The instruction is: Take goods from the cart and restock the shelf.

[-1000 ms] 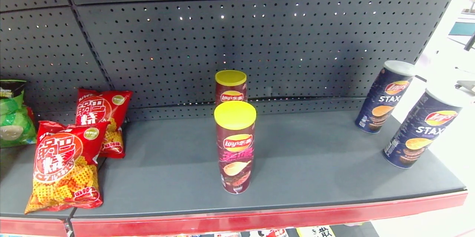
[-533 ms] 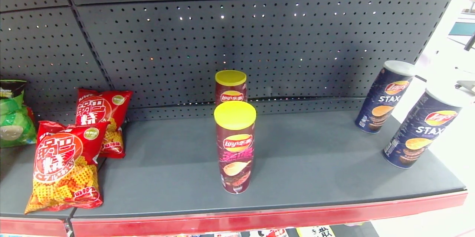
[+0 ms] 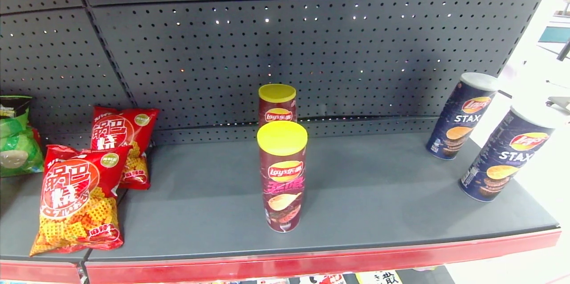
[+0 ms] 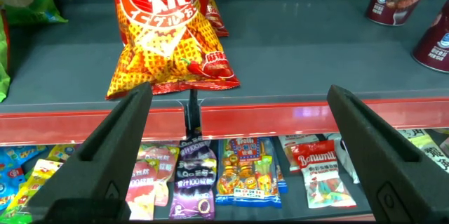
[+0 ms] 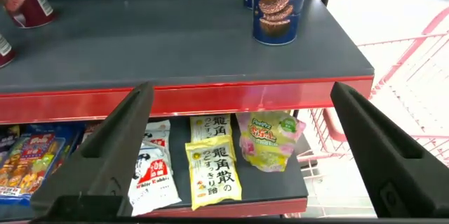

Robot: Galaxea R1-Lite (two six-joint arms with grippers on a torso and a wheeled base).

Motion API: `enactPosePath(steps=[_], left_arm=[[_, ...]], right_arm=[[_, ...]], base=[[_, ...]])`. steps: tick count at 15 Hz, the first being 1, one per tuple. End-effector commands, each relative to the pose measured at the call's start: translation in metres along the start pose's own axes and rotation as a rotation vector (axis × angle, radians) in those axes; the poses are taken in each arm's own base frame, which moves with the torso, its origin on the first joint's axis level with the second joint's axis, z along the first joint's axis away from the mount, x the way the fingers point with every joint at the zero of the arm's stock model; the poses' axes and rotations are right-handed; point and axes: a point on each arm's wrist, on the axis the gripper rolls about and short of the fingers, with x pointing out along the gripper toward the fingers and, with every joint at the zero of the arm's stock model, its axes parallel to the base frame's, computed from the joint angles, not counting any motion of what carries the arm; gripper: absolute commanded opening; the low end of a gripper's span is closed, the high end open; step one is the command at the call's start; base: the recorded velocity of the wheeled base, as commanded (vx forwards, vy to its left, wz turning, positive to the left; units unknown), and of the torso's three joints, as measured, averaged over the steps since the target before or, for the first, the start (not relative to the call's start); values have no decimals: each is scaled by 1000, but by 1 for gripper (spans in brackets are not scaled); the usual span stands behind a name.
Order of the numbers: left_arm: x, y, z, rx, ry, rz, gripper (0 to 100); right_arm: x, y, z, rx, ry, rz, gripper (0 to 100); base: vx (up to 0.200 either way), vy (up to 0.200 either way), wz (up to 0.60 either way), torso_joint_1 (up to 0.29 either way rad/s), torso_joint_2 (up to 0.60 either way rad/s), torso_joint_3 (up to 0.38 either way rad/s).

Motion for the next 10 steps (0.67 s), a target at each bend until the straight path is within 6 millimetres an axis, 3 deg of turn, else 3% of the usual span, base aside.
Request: enactPosePath(steps=[1,10], left_arm=[[0,0,0,-1,2,0,100],[0,0,0,-1,2,0,100]], right_arm=[[0,0,0,-2,2,0,100],[0,0,0,-2,2,-3,100]], base=[[0,0,0,0,0,0],[0,0,0,0,0,0]])
